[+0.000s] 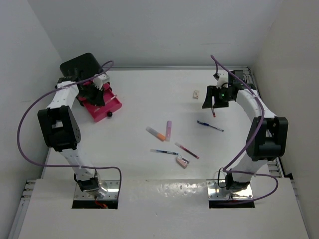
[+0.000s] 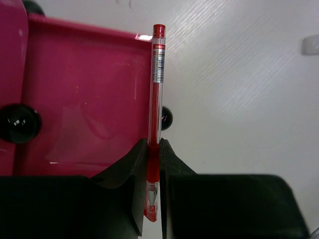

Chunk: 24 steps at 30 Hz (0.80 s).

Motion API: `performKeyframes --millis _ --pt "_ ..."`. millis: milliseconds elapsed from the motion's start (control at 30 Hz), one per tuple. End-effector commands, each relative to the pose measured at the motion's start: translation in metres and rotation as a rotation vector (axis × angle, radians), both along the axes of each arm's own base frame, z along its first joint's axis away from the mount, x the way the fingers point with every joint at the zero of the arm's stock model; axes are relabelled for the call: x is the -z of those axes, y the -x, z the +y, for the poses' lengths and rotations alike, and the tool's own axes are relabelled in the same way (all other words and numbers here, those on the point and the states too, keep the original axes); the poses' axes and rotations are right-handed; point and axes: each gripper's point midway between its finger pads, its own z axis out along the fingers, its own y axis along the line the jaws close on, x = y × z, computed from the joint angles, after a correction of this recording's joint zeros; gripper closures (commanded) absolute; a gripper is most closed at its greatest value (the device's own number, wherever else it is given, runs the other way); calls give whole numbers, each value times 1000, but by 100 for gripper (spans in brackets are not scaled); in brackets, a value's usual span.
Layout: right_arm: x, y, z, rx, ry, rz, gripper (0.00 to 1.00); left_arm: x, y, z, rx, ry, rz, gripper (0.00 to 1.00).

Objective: Sort the stationery into containers
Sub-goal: Place the stationery into the container

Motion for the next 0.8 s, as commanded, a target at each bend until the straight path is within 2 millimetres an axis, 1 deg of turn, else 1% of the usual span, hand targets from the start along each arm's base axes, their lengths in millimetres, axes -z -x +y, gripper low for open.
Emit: performKeyframes --millis 0,67,100,300,433,500,533,600,633,667,700,733,767 --pt "-17 -15 4 -16 -15 -68 35 18 -5 21 -32 -9 -6 100" --pt "-17 -14 4 -15 -16 -68 35 21 -10 28 -74 -1 -15 100" --pt "-17 -13 4 -14 -17 -65 35 20 -17 31 -89 -5 -41 100" --pt "-16 -11 5 -14 -19 -62 35 24 -36 36 -104 -50 -84 100" --pt "-17 -11 4 -13 -18 -65 34 39 -41 42 -113 -80 -59 100" --pt "-17 -11 3 -13 -12 -67 34 43 -39 43 -106 -89 -46 96" --pt "-17 -12 3 -12 -9 -69 34 43 -39 44 -107 -91 -46 92" --pt "-17 -11 4 -17 -9 -69 34 43 -37 44 -103 -106 -44 87" --pt "-17 -11 3 -15 -7 -68 34 43 -36 43 -97 -110 -44 80" --pt "-17 -11 3 -12 -9 -70 33 42 -36 42 -90 -111 -48 75" --pt "-16 -10 3 -12 -11 -64 33 38 -36 38 -78 -104 -59 72" --pt "-16 -10 4 -11 -12 -66 33 35 -35 36 -69 -103 -65 65" --pt "-16 -10 3 -11 -12 -67 33 29 -35 33 -52 -104 -80 61"
